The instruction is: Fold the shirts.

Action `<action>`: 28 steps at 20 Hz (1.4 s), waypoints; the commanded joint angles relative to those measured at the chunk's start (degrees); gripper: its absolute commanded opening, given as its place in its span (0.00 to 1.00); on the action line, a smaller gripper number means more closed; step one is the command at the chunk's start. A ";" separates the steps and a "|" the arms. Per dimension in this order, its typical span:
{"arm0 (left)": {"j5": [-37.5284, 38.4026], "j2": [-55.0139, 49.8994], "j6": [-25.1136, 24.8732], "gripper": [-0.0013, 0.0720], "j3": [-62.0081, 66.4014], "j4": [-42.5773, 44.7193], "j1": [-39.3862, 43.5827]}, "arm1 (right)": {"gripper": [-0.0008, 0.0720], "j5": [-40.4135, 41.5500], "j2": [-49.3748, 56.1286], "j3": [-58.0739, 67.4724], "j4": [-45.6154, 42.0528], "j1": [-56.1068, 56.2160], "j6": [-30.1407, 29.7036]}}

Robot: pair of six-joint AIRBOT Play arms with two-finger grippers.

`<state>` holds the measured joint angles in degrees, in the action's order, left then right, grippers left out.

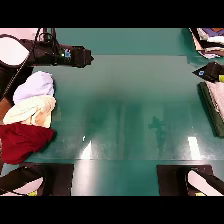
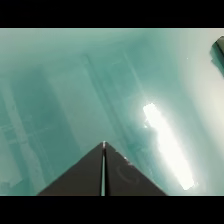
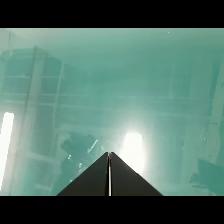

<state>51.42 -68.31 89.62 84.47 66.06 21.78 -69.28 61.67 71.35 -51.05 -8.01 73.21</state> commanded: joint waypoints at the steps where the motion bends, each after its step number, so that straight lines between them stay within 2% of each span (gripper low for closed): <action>1: -0.04 -0.02 -0.02 0.05 -0.02 -0.20 0.00 | 0.03 -0.39 -0.04 0.02 0.02 0.04 0.02; 4: -3.72 -0.09 -0.15 0.05 -0.02 1.75 -0.17 | 0.03 -0.98 -0.04 0.02 0.00 0.04 0.02; 5: -3.87 -0.07 -1.86 0.20 0.00 4.79 -0.48 | 0.03 -1.36 -0.02 0.02 0.00 0.04 0.02; 6: -3.67 -0.09 -3.32 0.65 -0.02 9.70 -0.55 | 0.03 -1.44 -0.04 0.02 0.02 0.07 0.02; 7: -2.91 -0.09 -2.34 0.90 -0.02 17.81 -0.55 | 0.03 -1.46 -0.04 0.02 0.04 0.07 0.02; 9: 0.57 -0.22 0.50 0.89 -0.42 32.85 -1.62 | 0.03 -1.90 -0.04 0.02 0.07 0.09 0.04; 11: 2.62 -0.22 3.37 0.90 -3.08 37.70 -6.62 | 0.03 -1.99 -0.04 0.02 0.17 0.17 0.04; 13: 2.27 -0.22 3.63 0.90 -8.31 37.59 -13.92 | 0.03 -2.08 -0.04 0.02 0.15 0.17 0.04; 15: -1.68 -0.26 3.65 0.89 -14.64 37.31 -20.15 | 0.03 -2.05 -0.02 0.02 0.15 0.17 0.04; 17: -6.40 -1.53 3.65 0.90 -19.82 36.59 -25.05 | 0.03 -2.08 -0.02 0.02 0.13 0.17 0.04; 19: -7.80 -5.03 3.65 0.89 -21.64 36.09 -28.46 | 0.03 -2.27 -0.02 0.02 0.13 0.17 0.04; 23: -11.19 -11.98 3.54 0.89 -21.62 35.39 -30.99 | 0.03 -2.91 -0.02 0.02 0.13 0.17 0.04; 28: -12.98 -13.94 3.56 0.89 -21.49 35.54 -30.99 | 0.03 -2.86 -0.02 0.02 0.07 0.17 0.04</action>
<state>40.05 -80.95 93.17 63.11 101.51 -8.67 -72.05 61.67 71.35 -50.94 -7.88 73.25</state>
